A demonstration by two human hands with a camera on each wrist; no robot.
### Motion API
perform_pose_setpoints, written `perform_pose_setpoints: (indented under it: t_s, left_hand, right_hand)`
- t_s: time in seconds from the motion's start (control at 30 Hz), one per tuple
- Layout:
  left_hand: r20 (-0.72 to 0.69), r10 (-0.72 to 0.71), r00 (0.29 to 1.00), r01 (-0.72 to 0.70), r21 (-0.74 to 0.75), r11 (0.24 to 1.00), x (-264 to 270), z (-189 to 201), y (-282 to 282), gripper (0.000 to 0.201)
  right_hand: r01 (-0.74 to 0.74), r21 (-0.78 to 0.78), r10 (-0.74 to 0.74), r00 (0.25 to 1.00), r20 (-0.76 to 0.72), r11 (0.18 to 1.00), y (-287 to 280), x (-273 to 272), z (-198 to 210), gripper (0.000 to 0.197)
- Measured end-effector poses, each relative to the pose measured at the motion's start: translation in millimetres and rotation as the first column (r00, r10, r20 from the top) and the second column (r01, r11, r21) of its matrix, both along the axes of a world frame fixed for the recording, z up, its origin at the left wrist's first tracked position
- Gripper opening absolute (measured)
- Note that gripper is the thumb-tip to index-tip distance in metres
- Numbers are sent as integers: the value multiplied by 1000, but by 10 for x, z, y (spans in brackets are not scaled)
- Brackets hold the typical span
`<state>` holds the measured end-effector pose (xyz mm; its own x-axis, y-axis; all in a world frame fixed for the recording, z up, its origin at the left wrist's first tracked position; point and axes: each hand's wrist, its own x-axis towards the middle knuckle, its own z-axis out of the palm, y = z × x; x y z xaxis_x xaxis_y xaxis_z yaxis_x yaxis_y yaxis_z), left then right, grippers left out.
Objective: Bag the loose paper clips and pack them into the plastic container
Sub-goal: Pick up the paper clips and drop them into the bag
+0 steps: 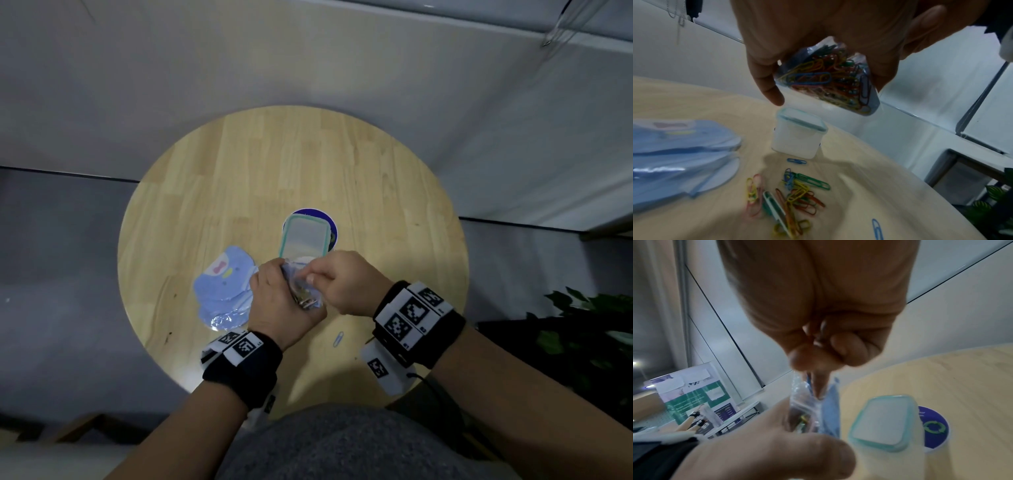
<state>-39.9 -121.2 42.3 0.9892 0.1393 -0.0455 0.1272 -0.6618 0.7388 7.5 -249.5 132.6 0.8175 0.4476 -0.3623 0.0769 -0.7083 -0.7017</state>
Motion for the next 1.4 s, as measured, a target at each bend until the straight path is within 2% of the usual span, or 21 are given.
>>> perform_pose_setpoints:
  t_s: [0.07,0.1,0.17,0.23,0.3,0.33,0.4,0.6,0.77,0.83,0.93,1.03,1.1,1.27,1.4]
  left_hand:
    - [-20,23,1000,-23,-5,1000,-1,9,62,85]
    - [-25,30,999,-30,3,1000,-4,-1,106,85]
    - [-36,39,999,-38,38,999,-23,-42,219,82]
    - [-52,37,998,-32,83,996,-70,-67,329,79]
    - [-59,20,998,-13,119,993,-139,-78,412,79]
    - [-66,18,998,-9,132,991,-177,-80,453,80]
    - [-78,19,997,-6,159,987,-249,-88,517,83]
    - [-82,26,996,-5,247,969,-438,-150,721,84]
    - [-103,21,994,8,273,962,-524,-139,785,84]
    - [-107,15,994,15,275,961,-523,-141,773,84]
    - [-126,5,992,28,258,966,-495,-147,740,84]
    - [-142,9,990,26,241,970,-466,-171,709,85]
    - [-146,5,989,31,239,971,-453,-187,693,84]
    - [-146,-6,989,41,239,970,-463,-215,683,84]
    - [-147,-13,989,48,238,970,-481,-243,677,85]
  right_hand:
    - [191,154,-199,979,35,969,-106,5,-74,23]
    - [257,172,-267,963,40,951,-178,16,-158,21]
    - [274,42,-275,961,24,961,-325,-6,-378,12]
    - [123,-176,-138,987,-80,977,-438,-109,-663,9]
    - [-119,-339,53,979,-198,933,-478,-262,-931,15]
    - [-200,-376,115,965,-237,905,-471,-337,-1042,18]
    - [-255,-393,164,954,-250,884,-456,-427,-1196,18]
    - [-177,-390,142,983,-117,904,-300,-336,-1450,12]
    - [-17,-333,54,993,102,943,-88,-147,-1555,18]
    - [-43,-316,81,991,110,948,-20,-102,-1610,37]
    - [-182,-365,208,978,31,913,23,-79,-1663,70]
    - [-222,-395,236,972,-14,892,11,-123,-1661,87]
    - [-225,-416,237,971,-23,881,11,-178,-1662,82]
    - [-172,-432,216,975,55,885,47,-280,-1657,36]
    - [-167,-436,228,969,92,884,67,-361,-1666,21]
